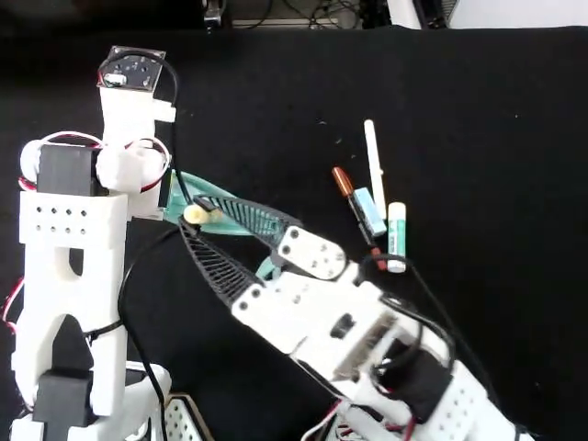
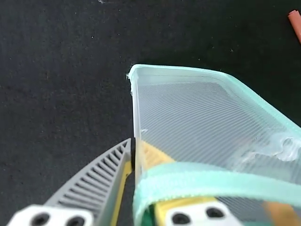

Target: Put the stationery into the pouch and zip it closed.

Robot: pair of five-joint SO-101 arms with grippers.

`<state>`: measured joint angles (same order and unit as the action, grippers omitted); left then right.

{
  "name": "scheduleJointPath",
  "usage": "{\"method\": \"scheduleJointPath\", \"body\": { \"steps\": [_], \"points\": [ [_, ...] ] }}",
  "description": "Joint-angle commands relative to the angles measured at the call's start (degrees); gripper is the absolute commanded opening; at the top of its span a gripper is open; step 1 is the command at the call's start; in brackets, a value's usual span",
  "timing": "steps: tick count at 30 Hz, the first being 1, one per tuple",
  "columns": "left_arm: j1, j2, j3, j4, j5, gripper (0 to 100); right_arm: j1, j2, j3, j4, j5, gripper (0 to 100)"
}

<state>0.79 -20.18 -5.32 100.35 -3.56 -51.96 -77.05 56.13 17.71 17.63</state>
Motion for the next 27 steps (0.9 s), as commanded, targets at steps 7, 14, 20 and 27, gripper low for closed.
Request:
{"method": "scheduleJointPath", "body": {
  "steps": [7, 14, 20, 27],
  "points": [
    [0.7, 0.4, 0.4, 0.1, 0.7, 3, -0.4, 0.7, 7.7, -1.3, 8.4, 7.2],
    [1.0, 0.5, 0.4, 0.0, 0.7, 3, -0.4, 0.7, 2.7, 6.2, 6.7, 16.8],
    [0.8, 0.6, 0.4, 0.0, 0.7, 3, 3.4, 0.1, -6.6, 13.5, 6.5, 15.2],
    [1.0, 0.6, 1.9, -0.1, 0.4, 3, 36.5, 1.5, -10.9, 29.4, 6.4, 14.9]
  ]
}}
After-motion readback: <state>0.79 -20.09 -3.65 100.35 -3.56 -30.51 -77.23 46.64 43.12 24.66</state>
